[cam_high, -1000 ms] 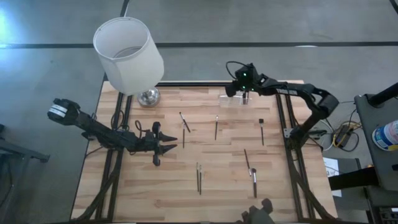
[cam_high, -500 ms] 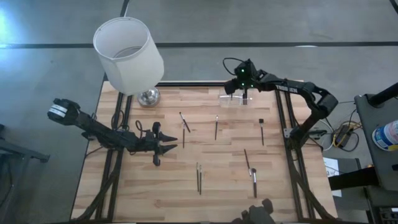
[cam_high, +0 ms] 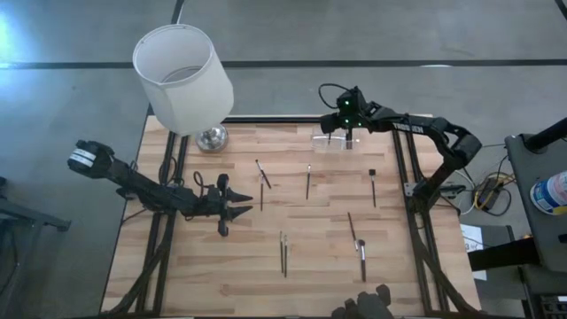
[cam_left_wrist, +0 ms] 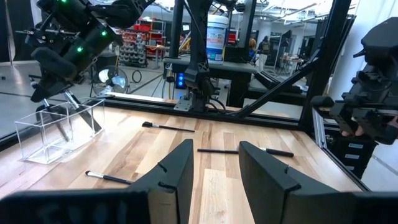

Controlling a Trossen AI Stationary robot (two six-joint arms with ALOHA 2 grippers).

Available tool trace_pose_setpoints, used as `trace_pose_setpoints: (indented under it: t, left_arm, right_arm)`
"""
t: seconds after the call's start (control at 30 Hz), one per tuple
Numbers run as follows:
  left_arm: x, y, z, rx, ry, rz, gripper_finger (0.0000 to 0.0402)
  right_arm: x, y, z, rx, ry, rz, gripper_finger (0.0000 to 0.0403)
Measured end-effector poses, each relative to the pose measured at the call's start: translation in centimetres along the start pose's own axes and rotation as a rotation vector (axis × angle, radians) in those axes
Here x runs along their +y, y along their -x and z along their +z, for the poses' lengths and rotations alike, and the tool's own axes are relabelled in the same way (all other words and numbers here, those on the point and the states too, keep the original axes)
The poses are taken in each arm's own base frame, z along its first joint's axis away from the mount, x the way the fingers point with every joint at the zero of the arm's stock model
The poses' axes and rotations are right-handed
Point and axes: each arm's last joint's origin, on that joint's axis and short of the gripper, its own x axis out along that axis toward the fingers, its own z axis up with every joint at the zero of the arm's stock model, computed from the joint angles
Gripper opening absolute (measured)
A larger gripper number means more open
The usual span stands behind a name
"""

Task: Put items in baskets/containers
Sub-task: Put the foundation brush into the transparent organizer, then put the lash brush into the transparent organizer

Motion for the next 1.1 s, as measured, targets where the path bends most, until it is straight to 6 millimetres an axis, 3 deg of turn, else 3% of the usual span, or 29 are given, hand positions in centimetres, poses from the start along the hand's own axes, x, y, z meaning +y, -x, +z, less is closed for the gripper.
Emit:
trace_pose_setpoints:
  t: [0.27, 0.43, 0.57, 0.7, 0.83, 1.0, 1.1]
  left_arm:
    - [0.0, 0.0, -0.2, 0.017, -0.008, 0.003, 0.0121]
    - [0.0, 0.0, -0.2, 0.017, -0.008, 0.005, 0.0121]
    - [0.0, 0.0, -0.2, 0.017, -0.008, 0.006, 0.0114]
    - [0.0, 0.0, -0.3, 0.026, -0.012, 0.007, 0.0088]
    - [0.1, 0.0, -0.6, 0.052, -0.023, 0.028, 0.0051]
    - [0.3, 0.0, -0.9, 0.084, -0.031, 0.074, 0.0012]
    - [0.3, 0.1, -1.1, 0.103, -0.041, 0.076, 0.0002]
  right_arm:
    - [0.1, 0.6, 0.3, -0.010, -0.002, -0.002, 0.0125]
    - [0.6, 3.1, 0.8, -0.017, 0.038, 0.005, 0.0146]
    - [1.7, 5.9, -0.1, 0.008, 0.140, 0.024, 0.0126]
    - [3.5, 8.3, -3.1, -0.048, 0.267, 0.039, 0.0075]
    - [5.0, 10.2, -7.5, -0.192, 0.345, 0.137, 0.0018]
    - [5.9, 11.8, -13.2, -0.393, 0.368, 0.414, 0.0013]
    - [5.6, 12.8, -15.5, -0.393, 0.388, 0.527, 0.0013]
